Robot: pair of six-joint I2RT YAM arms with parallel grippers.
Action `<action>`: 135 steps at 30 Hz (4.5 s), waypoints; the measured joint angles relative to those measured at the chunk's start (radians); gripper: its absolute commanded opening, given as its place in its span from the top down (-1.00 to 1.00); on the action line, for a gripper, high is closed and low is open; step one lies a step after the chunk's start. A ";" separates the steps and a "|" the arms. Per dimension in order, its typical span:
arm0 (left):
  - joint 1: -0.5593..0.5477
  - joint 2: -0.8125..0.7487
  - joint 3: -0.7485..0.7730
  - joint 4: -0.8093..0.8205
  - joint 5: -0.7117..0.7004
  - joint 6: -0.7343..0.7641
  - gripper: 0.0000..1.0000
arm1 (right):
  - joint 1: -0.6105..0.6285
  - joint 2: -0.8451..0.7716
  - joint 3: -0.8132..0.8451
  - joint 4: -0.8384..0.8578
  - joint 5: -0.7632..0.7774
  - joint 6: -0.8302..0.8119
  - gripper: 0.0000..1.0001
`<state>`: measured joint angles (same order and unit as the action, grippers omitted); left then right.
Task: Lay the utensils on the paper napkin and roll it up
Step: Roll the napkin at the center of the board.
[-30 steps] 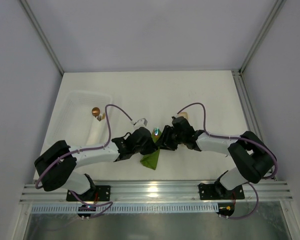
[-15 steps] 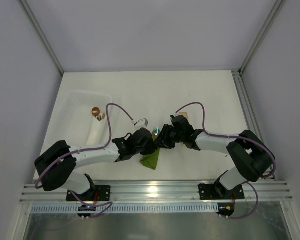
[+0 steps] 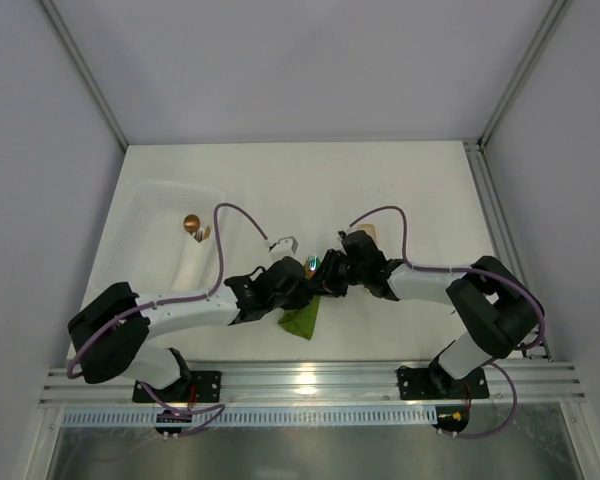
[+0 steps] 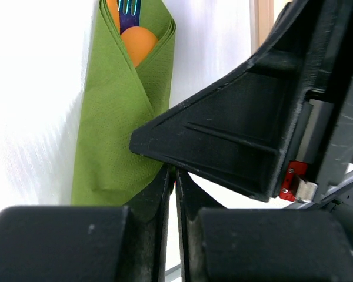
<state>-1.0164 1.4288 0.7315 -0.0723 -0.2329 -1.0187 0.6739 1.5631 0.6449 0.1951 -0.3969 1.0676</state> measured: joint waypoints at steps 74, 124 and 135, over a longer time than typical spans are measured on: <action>-0.373 0.132 0.033 -0.249 -0.606 0.003 1.00 | 0.005 -0.006 0.053 -0.047 -0.006 -0.206 0.93; -0.370 0.301 0.157 -0.425 -0.609 -0.213 1.00 | -0.002 -0.125 0.031 -0.238 0.084 -0.337 0.93; -0.364 0.300 0.156 -0.424 -0.609 -0.238 1.00 | -0.002 -0.172 -0.036 -0.277 0.134 -0.359 0.93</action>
<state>-1.3800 1.7287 0.8875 -0.4961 -0.8417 -1.2564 0.6720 1.3907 0.6090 -0.0814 -0.2630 0.7086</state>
